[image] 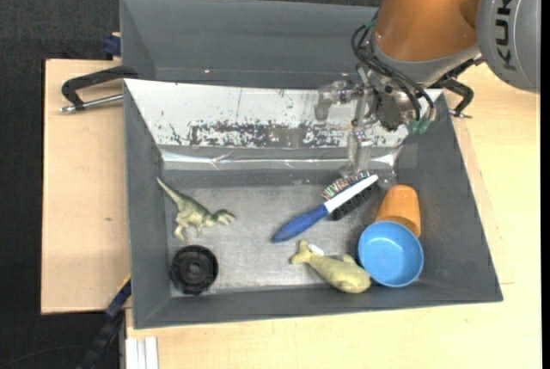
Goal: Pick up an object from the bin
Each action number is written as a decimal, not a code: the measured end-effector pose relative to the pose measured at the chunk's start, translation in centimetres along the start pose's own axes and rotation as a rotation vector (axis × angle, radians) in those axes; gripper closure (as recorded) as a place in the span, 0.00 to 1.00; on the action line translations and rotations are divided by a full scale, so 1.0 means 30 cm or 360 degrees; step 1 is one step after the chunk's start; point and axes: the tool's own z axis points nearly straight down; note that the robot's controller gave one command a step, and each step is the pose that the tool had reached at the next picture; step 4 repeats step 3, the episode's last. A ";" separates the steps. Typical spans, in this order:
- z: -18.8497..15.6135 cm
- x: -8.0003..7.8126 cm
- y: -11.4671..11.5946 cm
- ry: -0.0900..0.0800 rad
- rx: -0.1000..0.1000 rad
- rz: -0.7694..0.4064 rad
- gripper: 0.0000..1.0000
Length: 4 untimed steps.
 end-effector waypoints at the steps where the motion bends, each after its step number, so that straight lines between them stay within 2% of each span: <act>1: 0.516 0.139 -0.179 0.0019 -0.0005 -0.0447 0.00; 2: 0.506 0.133 -0.176 0.0010 -0.0003 -0.0448 1.00; 3: -0.105 0.190 -0.216 -0.0010 0.0008 -0.0341 1.00; 4: -0.105 0.190 -0.216 -0.0010 0.0008 -0.0341 1.00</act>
Offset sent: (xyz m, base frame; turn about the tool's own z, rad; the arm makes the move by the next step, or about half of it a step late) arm -0.0273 -0.0603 -0.1527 -0.2845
